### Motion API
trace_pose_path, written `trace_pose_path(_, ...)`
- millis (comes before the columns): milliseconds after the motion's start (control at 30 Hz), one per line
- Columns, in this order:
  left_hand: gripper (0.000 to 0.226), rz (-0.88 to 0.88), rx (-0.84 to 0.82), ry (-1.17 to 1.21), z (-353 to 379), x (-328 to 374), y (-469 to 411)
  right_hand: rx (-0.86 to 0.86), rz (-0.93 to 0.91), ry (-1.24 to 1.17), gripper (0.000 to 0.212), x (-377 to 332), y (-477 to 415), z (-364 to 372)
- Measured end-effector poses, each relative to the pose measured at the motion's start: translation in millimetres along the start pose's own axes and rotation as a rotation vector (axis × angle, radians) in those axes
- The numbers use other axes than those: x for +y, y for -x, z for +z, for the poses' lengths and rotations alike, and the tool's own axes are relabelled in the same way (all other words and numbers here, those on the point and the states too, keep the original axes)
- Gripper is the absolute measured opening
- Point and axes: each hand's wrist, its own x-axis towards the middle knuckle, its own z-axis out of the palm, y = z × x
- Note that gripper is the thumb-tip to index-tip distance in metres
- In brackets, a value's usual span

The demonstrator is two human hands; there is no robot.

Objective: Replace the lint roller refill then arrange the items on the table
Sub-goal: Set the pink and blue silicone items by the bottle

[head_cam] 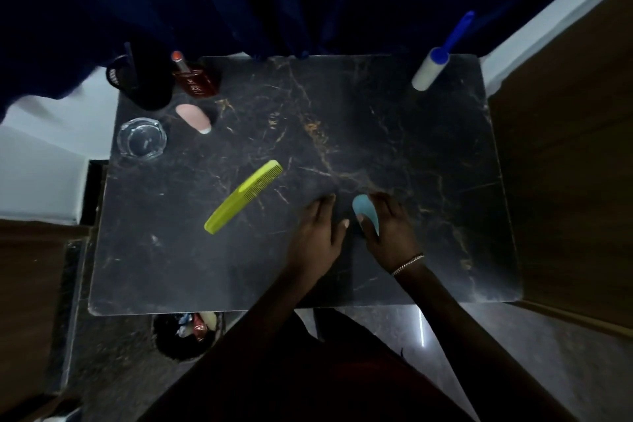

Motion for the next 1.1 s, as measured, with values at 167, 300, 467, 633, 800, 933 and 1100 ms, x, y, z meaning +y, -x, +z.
trace_pose_path(167,0.056,-0.29,-0.1,0.293,23,34,-17,-0.094,0.169,-0.09,0.05,23,-9,6)
trace_pose_path(300,0.033,-0.487,-0.086,0.365,33,47,-28,-0.169,0.366,-0.201,0.046,28,-16,11)
trace_pose_path(467,0.023,-0.592,-0.098,0.489,34,44,-30,-0.195,0.349,-0.234,0.042,24,-22,9)
trace_pose_path(633,0.026,-0.657,-0.045,0.65,17,27,-33,-0.234,0.272,-0.335,0.032,5,-32,11)
trace_pose_path(800,0.016,-0.639,0.079,0.75,-24,-6,-32,-0.255,0.253,-0.527,0.032,-39,-55,29)
trace_pose_path(933,0.015,-0.592,0.191,0.729,-70,-40,-33,-0.27,0.194,-0.598,0.025,-91,-78,47)
trace_pose_path(1100,0.018,-0.47,0.289,0.647,-123,-89,-42,-0.249,0.098,-0.581,0.025,-158,-106,73)
